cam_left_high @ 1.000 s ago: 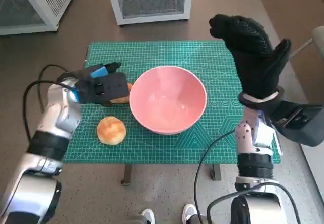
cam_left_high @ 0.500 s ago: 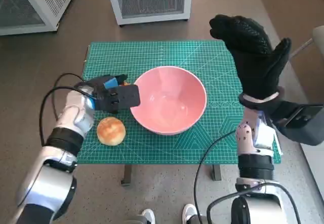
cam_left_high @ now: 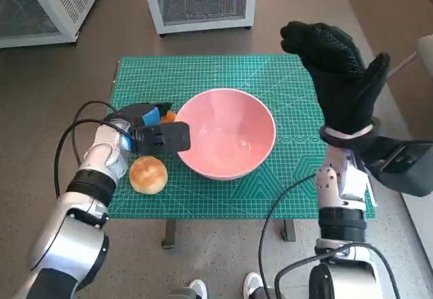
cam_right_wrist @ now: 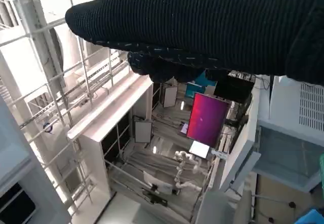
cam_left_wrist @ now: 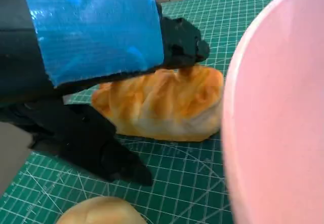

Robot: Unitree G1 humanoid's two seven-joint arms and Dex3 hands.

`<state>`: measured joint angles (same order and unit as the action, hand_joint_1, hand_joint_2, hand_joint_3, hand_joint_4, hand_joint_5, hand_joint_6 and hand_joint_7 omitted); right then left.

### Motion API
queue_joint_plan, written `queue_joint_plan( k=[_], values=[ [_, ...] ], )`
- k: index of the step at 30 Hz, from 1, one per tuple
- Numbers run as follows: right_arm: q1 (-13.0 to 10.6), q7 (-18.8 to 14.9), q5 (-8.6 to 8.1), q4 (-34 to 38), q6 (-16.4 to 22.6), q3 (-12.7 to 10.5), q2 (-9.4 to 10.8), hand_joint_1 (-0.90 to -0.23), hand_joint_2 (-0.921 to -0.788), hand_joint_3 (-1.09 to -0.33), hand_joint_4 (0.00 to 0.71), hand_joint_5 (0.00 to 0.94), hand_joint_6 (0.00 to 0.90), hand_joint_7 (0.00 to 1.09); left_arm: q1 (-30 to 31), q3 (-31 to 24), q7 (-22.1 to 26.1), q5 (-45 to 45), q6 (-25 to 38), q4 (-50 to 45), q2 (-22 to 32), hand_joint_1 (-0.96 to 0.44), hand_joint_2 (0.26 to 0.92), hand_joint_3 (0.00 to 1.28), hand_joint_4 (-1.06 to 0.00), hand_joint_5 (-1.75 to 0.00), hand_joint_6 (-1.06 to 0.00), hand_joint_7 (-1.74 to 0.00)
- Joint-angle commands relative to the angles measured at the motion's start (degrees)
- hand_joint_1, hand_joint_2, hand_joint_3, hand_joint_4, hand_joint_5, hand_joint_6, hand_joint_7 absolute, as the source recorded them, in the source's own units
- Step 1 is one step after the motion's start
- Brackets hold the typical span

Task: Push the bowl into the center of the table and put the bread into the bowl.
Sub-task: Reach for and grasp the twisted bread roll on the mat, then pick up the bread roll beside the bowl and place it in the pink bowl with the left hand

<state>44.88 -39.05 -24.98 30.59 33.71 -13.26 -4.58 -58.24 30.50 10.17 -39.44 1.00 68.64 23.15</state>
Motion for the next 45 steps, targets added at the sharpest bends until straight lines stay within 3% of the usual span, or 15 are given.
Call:
queue_joint_plan(
  k=[1, 4, 5, 7, 13, 18, 21, 24, 28, 32, 38, 45],
  values=[
    [-1.35, -0.34, -0.41, 0.06, -0.51, 0.16, -0.48, -0.603, -0.921, -0.636, 0.252, 0.008, 0.0, 0.62, -0.4, 0.84, -0.5, -0.79, -0.87, 1.44, -0.33, 0.28, 0.907, 0.12, -0.61, -1.08, -0.64, -0.38],
    [-1.36, -0.33, -0.41, 0.04, -0.52, 0.16, -0.48, -0.604, -0.921, -0.636, 0.252, 0.007, 0.0, 0.62, -0.48, 0.85, -0.66, -0.82, -1.02, 1.7, -0.38, 0.33, 0.917, 0.14, -0.6, -1.24, -0.63, -0.48],
    [-1.38, -0.44, -0.41, 0.2, -0.33, 0.19, -0.39, -0.604, -0.921, -0.636, 0.252, 0.007, 0.0, 0.62, 0.06, 0.82, -3.4, -1.09, -1.88, 1.31, 0.14, 0.34, 0.917, 0.14, -0.6, -1.25, -0.63, -0.49],
    [-1.4, -0.58, -0.41, 0.39, -0.11, 0.24, -0.25, -0.607, -0.921, -0.635, 0.252, 0.007, 0.0, 0.62, 0.88, 0.64, -7.75, -1.38, -3.13, 0.78, 0.89, 0.14, 0.899, 0.12, -0.62, -1.25, -0.69, -0.81],
    [-1.56, -0.71, -0.63, 0.25, -0.28, 0.33, 0.0, -0.609, -0.921, -0.637, 0.25, 0.005, 0.0, 0.62, 1.39, -0.42, -14.04, -1.21, -4.4, -1.04, 2.44, 0.02, 0.908, 0.08, -0.65, -1.2, -0.7, -1.07],
    [-1.64, -0.89, -0.84, 0.27, -0.43, 0.29, 0.03, -0.606, -0.921, -0.637, 0.249, 0.004, 0.002, 0.62, 1.76, -2.88, -15.64, -0.04, -3.74, -7.4, 4.92, 0.0, 0.918, 0.06, -0.68, -1.16, -0.67, -1.14],
    [-1.69, -0.98, -0.92, 0.34, -0.45, 0.29, 0.12, -0.605, -0.921, -0.634, 0.249, 0.004, 0.002, 0.62, 3.73, -5.79, -15.55, 0.62, -1.58, -16.31, 6.82, 0.0, 0.92, 0.06, -0.68, -1.1, -0.67, -1.19],
    [-1.73, -1.02, -0.96, 0.42, -0.49, 0.28, 0.16, -0.605, -0.921, -0.633, 0.251, 0.005, 0.001, 0.63, 6.89, -9.29, -15.84, 1.16, 0.93, -27.24, 8.22, 0.0, 0.921, 0.11, -0.61, -1.2, -0.61, -1.23],
    [-1.74, -1.09, -0.95, 0.54, -0.5, 0.31, 0.25, -0.605, -0.921, -0.633, 0.254, 0.006, 0.0, 0.63, 10.4, -12.75, -15.76, 1.38, 3.1, -38.56, 8.67, 0.0, 0.912, 0.06, -0.71, -1.09, -0.66, -1.18],
    [-1.69, -1.26, -1.12, 0.66, -0.72, 0.34, 0.36, -0.606, -0.921, -0.631, 0.255, 0.006, 0.0, 0.63, 14.42, -15.63, -14.65, 2.05, 4.01, -51.04, 7.99, 0.0, 0.908, 0.04, -0.75, -1.07, -0.66, -1.15],
    [-1.79, -1.25, -1.18, 0.25, -1.07, 0.47, 0.41, -0.606, -0.921, -0.63, 0.255, 0.006, -0.001, 0.63, 17.77, -16.26, -11.42, 3.37, 2.86, -61.78, 6.79, 0.0, 0.905, 0.03, -0.78, -1.05, -0.68, -1.14],
    [-1.93, -1.43, -1.32, 0.12, -1.21, 0.47, 0.37, -0.606, -0.921, -0.631, 0.254, 0.004, -0.001, 0.63, 20.06, -14.68, -9.41, 2.89, -1.48, -67.1, 7.09, 0.0, 0.9, 0.02, -0.81, -1.03, -0.69, -1.09]
  ],
)
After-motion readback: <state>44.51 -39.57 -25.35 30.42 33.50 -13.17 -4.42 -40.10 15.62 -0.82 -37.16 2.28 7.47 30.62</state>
